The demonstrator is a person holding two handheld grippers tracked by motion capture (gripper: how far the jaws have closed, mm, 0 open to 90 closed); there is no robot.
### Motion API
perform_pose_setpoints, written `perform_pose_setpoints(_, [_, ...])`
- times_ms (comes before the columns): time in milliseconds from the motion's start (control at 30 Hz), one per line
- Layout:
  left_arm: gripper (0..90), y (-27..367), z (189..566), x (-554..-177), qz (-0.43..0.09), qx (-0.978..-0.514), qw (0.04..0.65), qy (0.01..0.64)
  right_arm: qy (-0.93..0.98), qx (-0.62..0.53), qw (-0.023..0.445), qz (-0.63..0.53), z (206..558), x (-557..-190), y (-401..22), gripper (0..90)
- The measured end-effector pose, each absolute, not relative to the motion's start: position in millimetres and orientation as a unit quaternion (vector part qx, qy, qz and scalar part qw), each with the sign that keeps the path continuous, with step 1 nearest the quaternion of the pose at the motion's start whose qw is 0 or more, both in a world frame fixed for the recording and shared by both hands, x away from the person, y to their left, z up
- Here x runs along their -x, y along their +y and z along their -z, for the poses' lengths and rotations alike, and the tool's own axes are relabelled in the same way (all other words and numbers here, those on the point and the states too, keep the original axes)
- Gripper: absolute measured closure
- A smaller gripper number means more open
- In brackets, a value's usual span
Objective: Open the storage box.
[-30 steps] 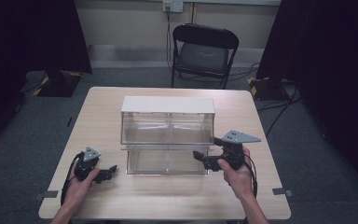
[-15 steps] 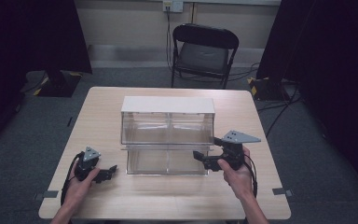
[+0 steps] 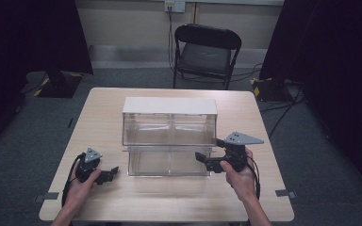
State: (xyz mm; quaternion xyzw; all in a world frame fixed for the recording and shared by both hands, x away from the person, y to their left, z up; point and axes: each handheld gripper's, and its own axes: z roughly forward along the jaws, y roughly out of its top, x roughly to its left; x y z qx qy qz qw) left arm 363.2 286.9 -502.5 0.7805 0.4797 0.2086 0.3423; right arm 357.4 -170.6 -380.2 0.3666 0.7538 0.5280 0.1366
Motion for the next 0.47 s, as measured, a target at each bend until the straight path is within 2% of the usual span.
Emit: perform_pose_setpoints(467, [9.8, 287.0, 502.5, -363.2, -0.209, -0.781, 0.342, 0.48, 0.754, -0.365, 0.138, -0.528, 380.1, -357.3, -170.5, 11.9])
